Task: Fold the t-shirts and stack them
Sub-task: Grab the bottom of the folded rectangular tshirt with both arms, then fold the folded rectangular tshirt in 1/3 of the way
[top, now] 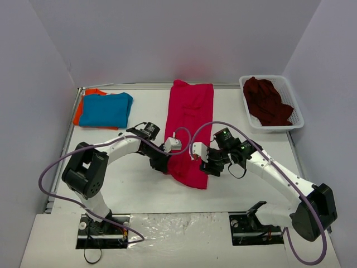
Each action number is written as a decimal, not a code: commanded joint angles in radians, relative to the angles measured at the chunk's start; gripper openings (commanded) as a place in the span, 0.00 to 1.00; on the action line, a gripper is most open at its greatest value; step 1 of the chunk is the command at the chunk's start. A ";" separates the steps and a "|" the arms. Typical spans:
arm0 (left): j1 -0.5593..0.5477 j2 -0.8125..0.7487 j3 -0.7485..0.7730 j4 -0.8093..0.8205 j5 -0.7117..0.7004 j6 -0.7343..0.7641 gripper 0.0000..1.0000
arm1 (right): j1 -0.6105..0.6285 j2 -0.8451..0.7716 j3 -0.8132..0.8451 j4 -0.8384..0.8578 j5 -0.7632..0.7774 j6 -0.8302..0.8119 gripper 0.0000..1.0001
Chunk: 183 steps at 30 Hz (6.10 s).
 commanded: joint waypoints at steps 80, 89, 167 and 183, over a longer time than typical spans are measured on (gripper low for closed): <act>0.000 -0.133 0.112 -0.619 0.230 0.627 0.03 | 0.117 0.122 0.236 -0.490 -0.023 -0.128 0.00; 0.003 -0.115 0.169 -0.511 0.144 0.442 0.02 | 0.112 0.189 0.270 -0.472 0.000 -0.134 0.00; 0.107 0.532 1.033 -0.351 -0.245 0.311 0.02 | -0.343 1.000 1.014 -0.392 0.061 -0.306 0.00; 0.115 0.650 1.112 -0.330 -0.255 0.289 0.15 | -0.368 1.091 1.066 -0.354 0.079 -0.286 0.28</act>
